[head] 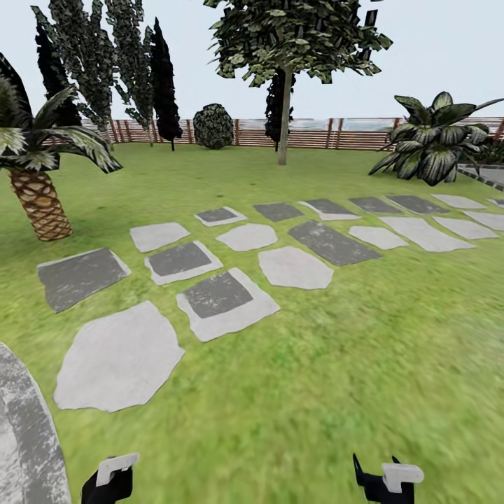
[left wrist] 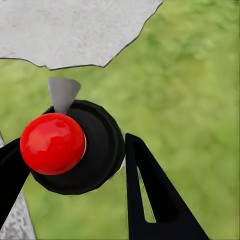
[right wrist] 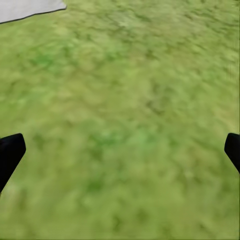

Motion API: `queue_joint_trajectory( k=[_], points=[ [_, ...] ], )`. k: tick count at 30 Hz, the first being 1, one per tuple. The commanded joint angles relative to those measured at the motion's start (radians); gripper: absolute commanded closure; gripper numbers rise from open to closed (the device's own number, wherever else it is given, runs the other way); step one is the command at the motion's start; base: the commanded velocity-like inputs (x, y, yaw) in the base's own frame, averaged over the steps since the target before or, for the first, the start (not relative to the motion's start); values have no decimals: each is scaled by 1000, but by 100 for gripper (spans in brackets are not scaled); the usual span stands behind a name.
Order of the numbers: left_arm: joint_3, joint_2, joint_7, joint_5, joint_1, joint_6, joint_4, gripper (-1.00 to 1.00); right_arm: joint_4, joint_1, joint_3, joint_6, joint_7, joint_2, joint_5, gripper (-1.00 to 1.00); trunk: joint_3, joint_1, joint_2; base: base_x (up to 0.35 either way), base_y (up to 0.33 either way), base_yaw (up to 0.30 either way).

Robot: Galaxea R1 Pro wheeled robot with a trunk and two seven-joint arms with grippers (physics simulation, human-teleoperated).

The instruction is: In the garden, pick up the pesticide atomizer on the floor and spray pesticide onto both trees until each tree trunk is fully covered.

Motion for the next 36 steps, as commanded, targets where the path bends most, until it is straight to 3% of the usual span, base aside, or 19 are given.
queue_joint_trajectory(
  k=[1, 36],
  points=[
    [-2, 0, -1, 9, -1, -4, 4, 100, 1, -1, -2, -3, 0, 0, 1, -100, -1, 0, 0, 337, 0, 0],
    [-2, 0, -1, 9, -1, -4, 11, 100, 0, -1, -2, -3, 0, 0, 1, -100, -1, 0, 0, 337, 0, 0]
  ],
)
